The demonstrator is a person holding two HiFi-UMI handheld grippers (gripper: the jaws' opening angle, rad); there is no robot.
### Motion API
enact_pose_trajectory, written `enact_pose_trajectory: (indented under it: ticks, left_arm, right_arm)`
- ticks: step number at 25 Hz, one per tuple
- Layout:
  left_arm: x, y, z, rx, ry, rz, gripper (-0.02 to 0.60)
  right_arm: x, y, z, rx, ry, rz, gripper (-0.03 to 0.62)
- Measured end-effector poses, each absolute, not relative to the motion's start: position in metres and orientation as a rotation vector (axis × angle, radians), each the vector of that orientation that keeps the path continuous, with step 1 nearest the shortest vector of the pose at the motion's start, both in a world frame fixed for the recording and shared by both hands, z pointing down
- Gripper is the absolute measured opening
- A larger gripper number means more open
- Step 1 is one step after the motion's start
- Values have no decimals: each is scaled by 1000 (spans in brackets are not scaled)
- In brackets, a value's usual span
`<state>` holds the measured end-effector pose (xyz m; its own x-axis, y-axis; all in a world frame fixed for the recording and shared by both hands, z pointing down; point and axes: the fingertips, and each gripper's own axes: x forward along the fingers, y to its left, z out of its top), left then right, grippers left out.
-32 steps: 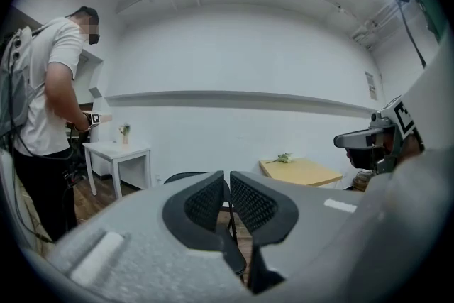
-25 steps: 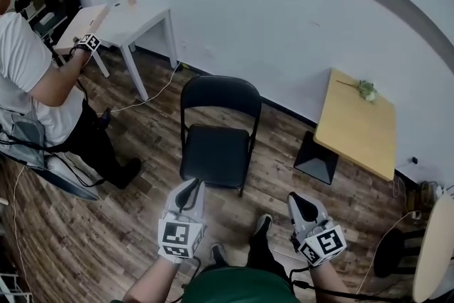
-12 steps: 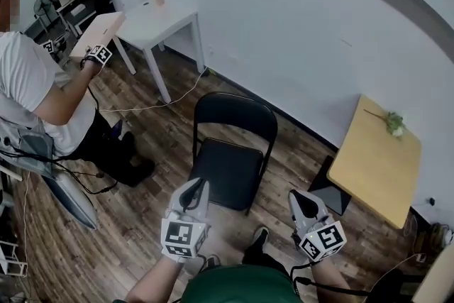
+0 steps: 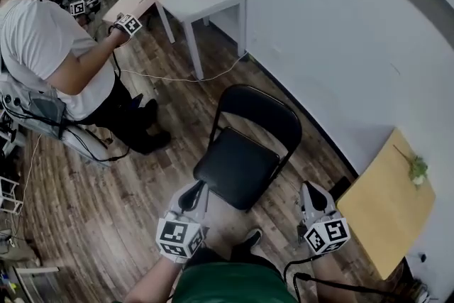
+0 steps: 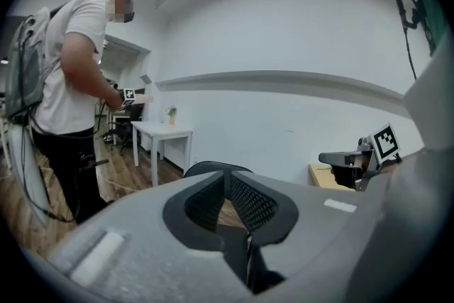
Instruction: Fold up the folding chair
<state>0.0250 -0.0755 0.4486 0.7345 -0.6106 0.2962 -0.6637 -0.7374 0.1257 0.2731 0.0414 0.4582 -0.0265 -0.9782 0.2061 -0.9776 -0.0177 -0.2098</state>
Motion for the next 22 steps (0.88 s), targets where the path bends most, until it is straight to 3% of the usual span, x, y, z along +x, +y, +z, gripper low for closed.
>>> enact_pose_trajectory:
  ticks: [17, 22]
  left_arm:
    - [2, -102, 609, 2211, -925, 321, 40]
    - [0, -101, 662, 2110, -840, 336, 114]
  right_arm:
    - [302, -33, 465, -2286, 2384, -422, 3]
    - [304, -44, 460, -2370, 2458, -340, 3]
